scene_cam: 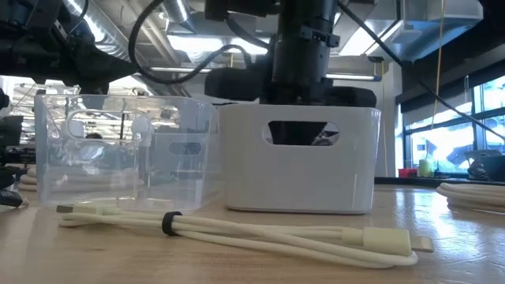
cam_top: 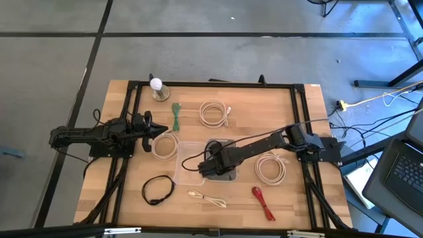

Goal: Pick & Place USB Port
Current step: Put the violet charger cable into the gray bin, then put the green charger cable into the gray bin

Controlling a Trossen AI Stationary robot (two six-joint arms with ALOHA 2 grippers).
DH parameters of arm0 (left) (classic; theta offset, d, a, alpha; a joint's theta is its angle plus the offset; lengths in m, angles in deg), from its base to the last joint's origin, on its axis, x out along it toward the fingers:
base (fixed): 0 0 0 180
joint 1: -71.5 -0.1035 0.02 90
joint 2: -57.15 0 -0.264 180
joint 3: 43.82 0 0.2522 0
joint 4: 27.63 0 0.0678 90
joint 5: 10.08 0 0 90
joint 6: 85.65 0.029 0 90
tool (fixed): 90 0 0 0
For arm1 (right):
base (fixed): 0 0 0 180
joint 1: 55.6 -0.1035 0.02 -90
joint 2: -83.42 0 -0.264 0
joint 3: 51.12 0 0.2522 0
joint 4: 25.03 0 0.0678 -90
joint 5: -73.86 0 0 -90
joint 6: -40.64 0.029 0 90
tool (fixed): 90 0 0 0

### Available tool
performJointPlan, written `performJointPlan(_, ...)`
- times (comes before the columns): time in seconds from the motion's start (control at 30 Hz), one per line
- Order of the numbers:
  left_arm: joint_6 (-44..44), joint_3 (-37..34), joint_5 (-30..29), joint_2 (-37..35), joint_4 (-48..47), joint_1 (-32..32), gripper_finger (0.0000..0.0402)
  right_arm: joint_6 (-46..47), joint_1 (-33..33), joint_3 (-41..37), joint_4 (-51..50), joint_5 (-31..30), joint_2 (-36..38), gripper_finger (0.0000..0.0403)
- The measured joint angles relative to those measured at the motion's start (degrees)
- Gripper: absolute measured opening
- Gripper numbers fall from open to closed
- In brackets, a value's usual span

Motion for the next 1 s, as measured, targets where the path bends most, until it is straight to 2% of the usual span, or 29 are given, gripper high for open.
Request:
performJointPlan(0.33, 0.0, 0.01, 0.0, -0.02, 0.0, 0.01, 0.0004, -0.02, 0.0, 0.04, 0.31, -0.11, -1.04, 0.0025)
performJointPlan(0.57, -0.02, 0.01, 0.02, 0.0, 0.0, -0.01, 0.0004, -0.41, 0.0, 0.01, -0.15, -0.95, -1.18, 0.0069)
performJointPlan(0.83, -0.02, -0.01, 0.02, -0.02, 0.01, 0.01, 0.0003, -5.21, 0.0, 0.31, -1.28, -1.09, -1.05, 0.0112)
performJointPlan(1.0, -0.02, 0.01, 0.1, -0.02, 0.0, 0.01, 0.0003, -6.23, -0.45, 4.58, -7.79, -5.42, -0.96, 0.0119)
